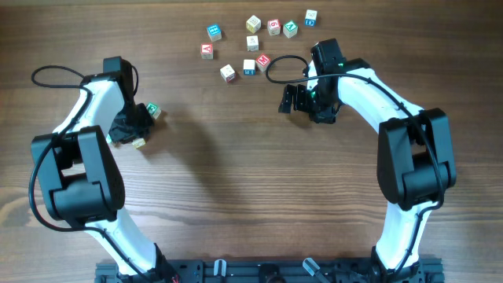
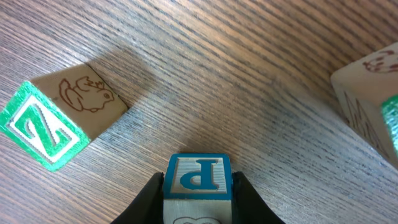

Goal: Form a circle

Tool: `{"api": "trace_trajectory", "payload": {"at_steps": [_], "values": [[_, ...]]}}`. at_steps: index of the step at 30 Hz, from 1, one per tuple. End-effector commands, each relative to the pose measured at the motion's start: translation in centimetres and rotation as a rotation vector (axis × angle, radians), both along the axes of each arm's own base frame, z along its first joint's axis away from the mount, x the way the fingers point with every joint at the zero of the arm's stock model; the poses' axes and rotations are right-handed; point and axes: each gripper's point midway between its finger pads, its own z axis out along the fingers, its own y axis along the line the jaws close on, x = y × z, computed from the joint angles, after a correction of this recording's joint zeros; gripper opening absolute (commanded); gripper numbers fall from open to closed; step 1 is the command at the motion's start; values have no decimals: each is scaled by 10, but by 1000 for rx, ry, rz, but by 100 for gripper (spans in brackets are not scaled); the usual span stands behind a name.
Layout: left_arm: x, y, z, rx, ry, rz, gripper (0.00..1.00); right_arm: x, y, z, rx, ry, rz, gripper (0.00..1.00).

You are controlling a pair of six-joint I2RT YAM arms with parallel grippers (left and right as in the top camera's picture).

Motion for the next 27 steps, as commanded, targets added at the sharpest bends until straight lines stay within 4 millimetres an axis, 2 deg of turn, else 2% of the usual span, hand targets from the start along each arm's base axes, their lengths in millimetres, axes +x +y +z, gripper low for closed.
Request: {"api": "trace_trajectory", "payload": {"at_steps": [1, 7, 20, 23, 27], "values": [[0, 4, -4, 27, 5, 8, 15, -15, 0, -22, -10, 63, 6, 99], [2, 13, -3, 79, -6, 33, 16, -16, 0, -22, -10, 63, 7, 100], [5, 16, -2, 100, -31, 88, 17, -15, 0, -22, -9, 62, 7, 100], [8, 16, -2, 99, -46, 104, 25, -15, 1, -21, -9, 60, 6, 100], [8, 16, -2, 99, -45, 104, 29, -14, 1, -21, -8, 56, 6, 100]]}}
